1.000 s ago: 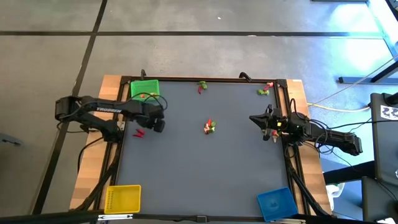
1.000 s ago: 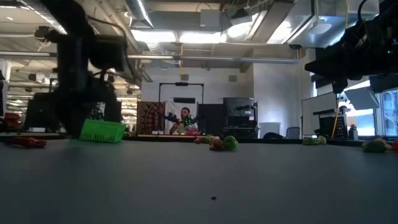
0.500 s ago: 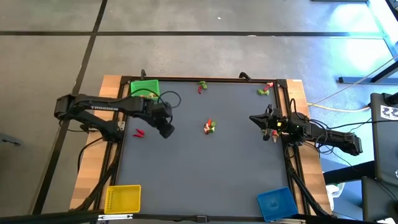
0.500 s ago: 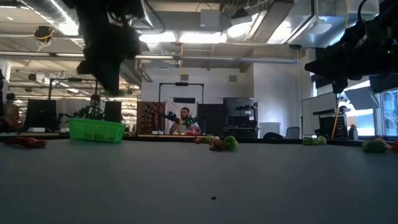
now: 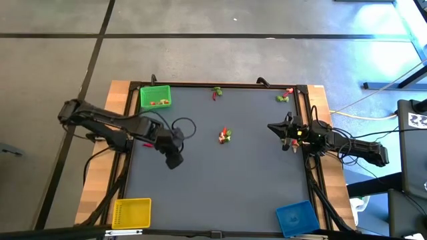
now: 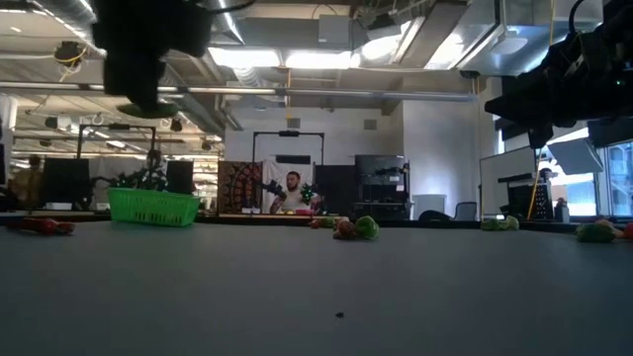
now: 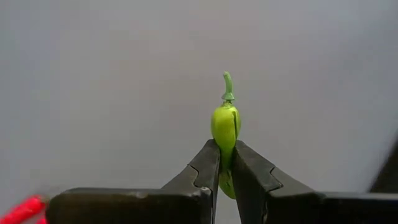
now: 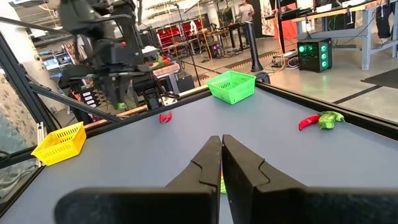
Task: Sort produce into baskets
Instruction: Put the green chili pepper into the yellow bin
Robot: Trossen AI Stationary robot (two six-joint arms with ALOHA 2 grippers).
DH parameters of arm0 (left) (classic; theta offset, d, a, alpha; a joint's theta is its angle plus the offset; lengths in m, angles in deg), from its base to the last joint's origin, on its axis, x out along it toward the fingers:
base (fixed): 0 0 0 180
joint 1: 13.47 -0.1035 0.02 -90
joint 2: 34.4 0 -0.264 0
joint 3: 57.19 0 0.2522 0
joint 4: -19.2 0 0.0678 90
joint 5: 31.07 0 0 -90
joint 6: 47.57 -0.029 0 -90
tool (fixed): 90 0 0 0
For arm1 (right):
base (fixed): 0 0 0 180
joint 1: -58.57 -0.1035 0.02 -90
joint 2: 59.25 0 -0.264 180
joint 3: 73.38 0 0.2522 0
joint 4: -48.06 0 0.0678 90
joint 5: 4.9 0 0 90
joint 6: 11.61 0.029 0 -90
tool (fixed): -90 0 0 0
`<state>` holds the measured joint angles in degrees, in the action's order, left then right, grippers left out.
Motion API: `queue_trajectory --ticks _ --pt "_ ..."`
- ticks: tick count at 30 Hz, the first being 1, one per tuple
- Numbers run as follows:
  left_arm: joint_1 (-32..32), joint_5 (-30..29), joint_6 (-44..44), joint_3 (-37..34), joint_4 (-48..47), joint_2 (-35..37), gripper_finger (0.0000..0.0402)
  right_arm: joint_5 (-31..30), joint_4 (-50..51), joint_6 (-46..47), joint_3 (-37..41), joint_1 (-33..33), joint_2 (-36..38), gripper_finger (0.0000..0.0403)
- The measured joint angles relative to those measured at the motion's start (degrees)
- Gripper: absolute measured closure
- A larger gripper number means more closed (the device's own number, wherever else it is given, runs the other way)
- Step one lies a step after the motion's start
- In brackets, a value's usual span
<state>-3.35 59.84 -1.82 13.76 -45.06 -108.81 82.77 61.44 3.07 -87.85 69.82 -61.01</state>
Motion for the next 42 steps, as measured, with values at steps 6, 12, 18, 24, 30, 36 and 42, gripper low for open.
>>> queue_trajectory --ticks 6,12,18,24,30,36,42 --pt "5.94 0.72 4.36 0.00 0.02 0.00 0.0370 0.22 0.01 0.00 0.00 0.02 0.00 0.0386" --pt "11.41 0.72 8.55 0.00 0.04 0.00 0.0370 0.55 0.05 0.00 0.00 -0.01 0.02 0.0386" --pt "15.92 0.70 9.94 0.00 -0.02 0.00 0.0370 1.49 0.13 0.02 0.02 -0.01 0.00 0.0386" --pt "19.98 0.67 10.88 -0.14 0.06 0.00 0.0370 1.49 0.13 0.02 0.02 -0.01 0.02 0.0386" --pt "24.39 1.83 16.65 -1.87 0.08 0.00 0.0370 1.51 0.13 0.02 0.02 -0.01 0.00 0.0386" --pt "28.55 3.45 22.36 -2.45 0.09 0.00 0.0370 1.51 0.13 0.02 0.02 -0.01 0.01 0.0386" --pt "32.26 3.57 27.69 -2.45 0.07 0.00 0.0370 1.51 0.13 0.02 0.02 -0.01 0.00 0.0386"
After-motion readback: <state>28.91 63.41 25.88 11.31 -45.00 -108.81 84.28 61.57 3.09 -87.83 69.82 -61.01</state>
